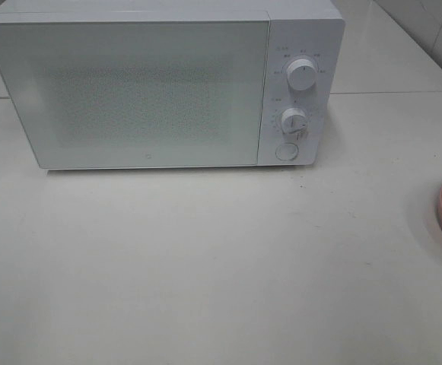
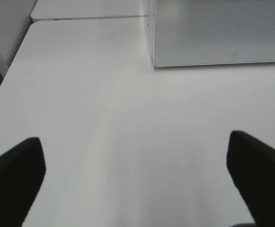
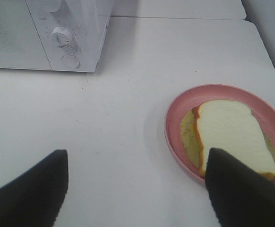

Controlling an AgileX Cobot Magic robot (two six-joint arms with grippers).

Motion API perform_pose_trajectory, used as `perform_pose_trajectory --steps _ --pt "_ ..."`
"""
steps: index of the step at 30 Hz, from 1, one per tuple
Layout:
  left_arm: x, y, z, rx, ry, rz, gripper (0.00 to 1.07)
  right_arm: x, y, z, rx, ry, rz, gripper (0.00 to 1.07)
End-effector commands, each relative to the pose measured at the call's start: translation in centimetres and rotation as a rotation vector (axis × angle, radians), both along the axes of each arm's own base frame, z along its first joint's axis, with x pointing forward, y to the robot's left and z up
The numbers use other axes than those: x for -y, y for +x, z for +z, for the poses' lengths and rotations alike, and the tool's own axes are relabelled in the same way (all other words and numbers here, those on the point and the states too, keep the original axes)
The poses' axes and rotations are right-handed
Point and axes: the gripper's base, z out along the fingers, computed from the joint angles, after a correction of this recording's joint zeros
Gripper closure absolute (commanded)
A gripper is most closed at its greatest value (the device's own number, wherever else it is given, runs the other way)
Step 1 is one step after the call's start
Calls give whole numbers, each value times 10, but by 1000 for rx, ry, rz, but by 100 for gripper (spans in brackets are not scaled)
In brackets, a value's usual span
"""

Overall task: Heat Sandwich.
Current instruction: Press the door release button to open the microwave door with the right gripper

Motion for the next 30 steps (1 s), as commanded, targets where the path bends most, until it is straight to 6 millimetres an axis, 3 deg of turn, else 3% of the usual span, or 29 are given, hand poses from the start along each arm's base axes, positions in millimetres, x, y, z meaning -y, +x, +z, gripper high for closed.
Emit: perform_pose_trajectory --steps 1,13,30 --pt "1 -4 0 35 -8 -5 5 -1 11 4 19 -7 -2 31" --pt "1 -4 0 35 -8 -5 5 -7 48 4 3 -13 12 31" --pt "1 -4 0 35 -8 -5 5 -19 123 -10 19 -12 45 31"
